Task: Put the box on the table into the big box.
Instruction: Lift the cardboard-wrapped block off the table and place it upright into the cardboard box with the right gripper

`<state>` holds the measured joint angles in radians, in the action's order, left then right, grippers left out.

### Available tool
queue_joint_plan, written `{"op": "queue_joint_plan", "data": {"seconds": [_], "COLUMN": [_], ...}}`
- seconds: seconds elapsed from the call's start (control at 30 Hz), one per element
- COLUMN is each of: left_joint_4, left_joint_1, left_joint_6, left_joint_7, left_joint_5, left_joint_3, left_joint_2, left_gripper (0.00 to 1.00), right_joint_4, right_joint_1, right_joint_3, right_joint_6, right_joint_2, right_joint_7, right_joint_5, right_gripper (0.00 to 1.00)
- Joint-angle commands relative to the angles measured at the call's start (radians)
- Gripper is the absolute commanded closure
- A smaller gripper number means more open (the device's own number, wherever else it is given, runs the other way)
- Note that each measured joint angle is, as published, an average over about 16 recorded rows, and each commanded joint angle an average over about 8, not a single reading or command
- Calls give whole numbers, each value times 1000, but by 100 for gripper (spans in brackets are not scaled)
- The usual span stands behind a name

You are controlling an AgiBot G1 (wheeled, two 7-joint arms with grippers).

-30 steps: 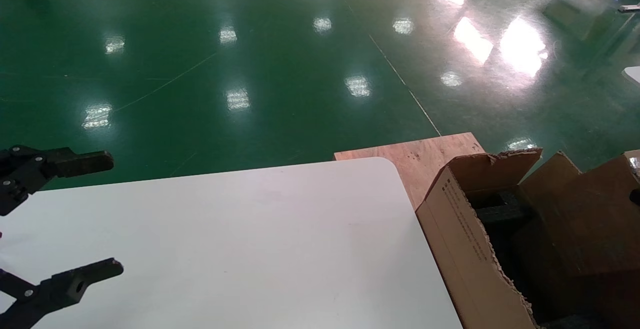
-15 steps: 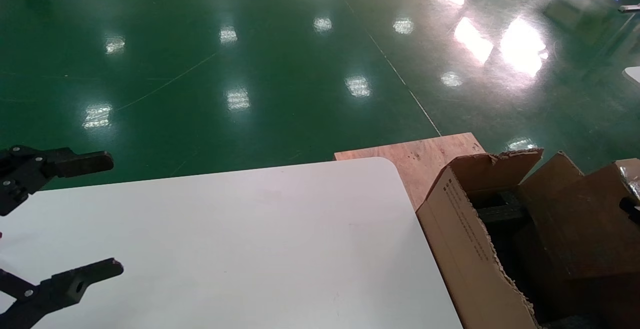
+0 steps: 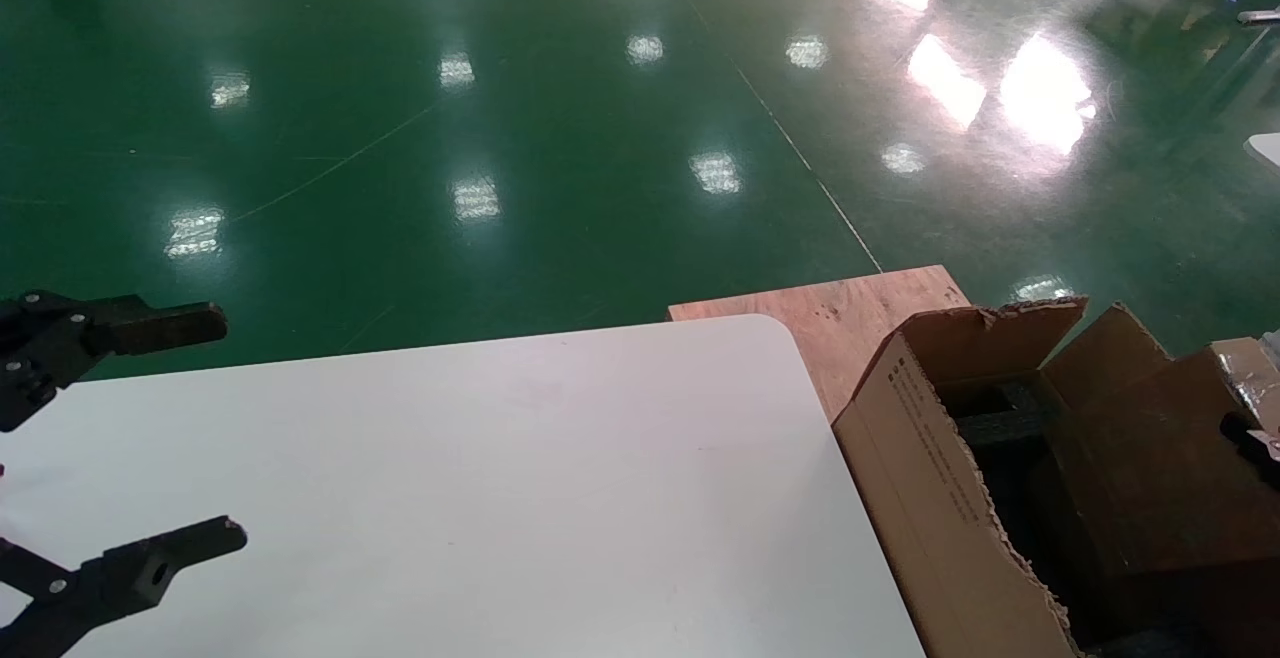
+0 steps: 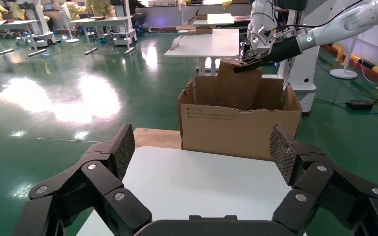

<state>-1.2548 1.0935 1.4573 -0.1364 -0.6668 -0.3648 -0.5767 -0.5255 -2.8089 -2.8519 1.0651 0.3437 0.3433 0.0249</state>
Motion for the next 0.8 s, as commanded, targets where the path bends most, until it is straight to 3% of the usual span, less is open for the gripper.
{"op": "queue_joint_plan", "data": {"seconds": [0.03, 0.4, 0.8], "left_joint_4": [0, 0, 0], "left_joint_1": [0, 0, 0], "left_joint_6": [0, 0, 0], "left_joint_7": [0, 0, 0], "left_joint_5": [0, 0, 0], "left_joint_3": [0, 0, 0], "left_joint_2": [0, 0, 0], "left_gripper": [0, 0, 0], "right_joint_4": [5, 8, 14], "right_joint_1": [-20, -55, -51], "right_joint_3": [3, 29, 63], "right_joint_6": [0, -2, 51], "right_joint_2": [7, 22, -7], "right_joint_7": [-11, -52, -63], "right_joint_5": [-32, -133, -147], "right_gripper": [100, 100, 100]}}
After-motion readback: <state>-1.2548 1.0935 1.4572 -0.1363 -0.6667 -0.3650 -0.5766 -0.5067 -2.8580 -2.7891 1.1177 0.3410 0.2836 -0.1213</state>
